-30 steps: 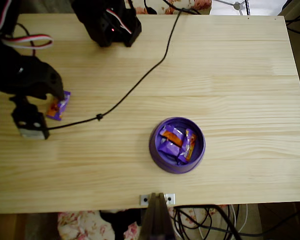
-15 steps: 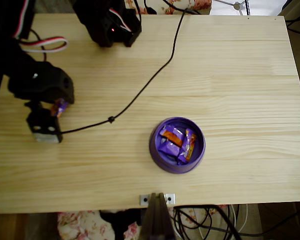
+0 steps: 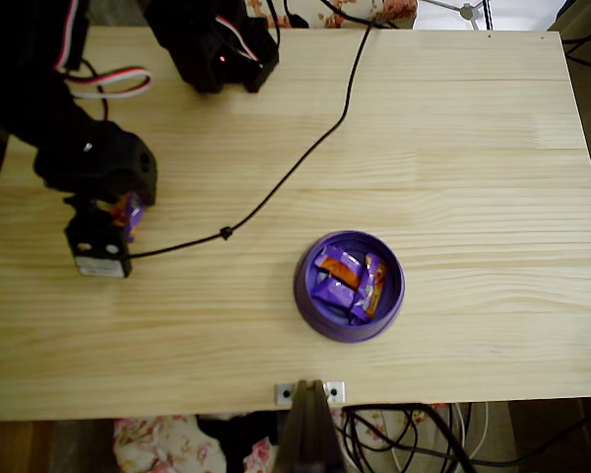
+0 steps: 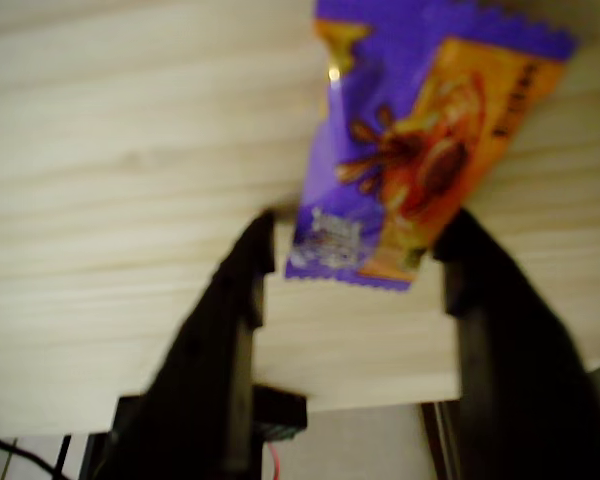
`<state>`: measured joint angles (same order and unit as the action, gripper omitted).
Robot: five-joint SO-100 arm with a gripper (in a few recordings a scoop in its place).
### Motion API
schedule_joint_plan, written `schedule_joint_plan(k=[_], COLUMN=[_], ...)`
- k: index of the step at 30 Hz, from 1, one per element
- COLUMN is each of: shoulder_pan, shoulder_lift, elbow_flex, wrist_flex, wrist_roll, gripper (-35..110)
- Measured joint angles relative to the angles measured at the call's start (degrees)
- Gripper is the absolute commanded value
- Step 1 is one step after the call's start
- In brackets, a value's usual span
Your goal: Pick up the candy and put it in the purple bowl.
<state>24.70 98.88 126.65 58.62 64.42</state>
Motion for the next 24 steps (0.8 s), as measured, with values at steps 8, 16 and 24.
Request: schedule_joint_plan(k=[8, 16, 24], shoulder_pan=[1.7, 2.7, 2.5], shoulder_lift=[1.1, 2.2, 3.1], elbow_flex=[0.9, 1.0, 1.0], wrist_flex=[-1.5, -1.0, 1.2], wrist_roll=[-1.8, -3.3, -3.3], gripper=[2, 0, 20])
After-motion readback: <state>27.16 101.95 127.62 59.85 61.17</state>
